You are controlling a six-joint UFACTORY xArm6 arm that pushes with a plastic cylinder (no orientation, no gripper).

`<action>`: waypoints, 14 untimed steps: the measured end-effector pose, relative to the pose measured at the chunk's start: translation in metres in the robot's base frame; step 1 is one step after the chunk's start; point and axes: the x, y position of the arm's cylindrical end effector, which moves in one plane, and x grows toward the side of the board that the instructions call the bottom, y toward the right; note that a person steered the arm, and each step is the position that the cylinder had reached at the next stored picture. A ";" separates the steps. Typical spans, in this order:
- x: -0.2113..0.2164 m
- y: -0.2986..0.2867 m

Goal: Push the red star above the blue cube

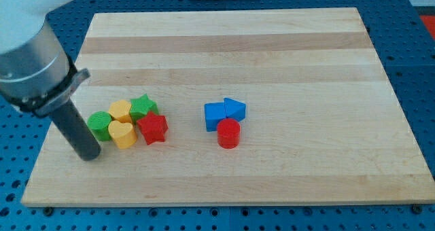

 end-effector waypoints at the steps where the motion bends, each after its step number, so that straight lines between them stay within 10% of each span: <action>1: 0.010 0.022; 14: -0.085 0.162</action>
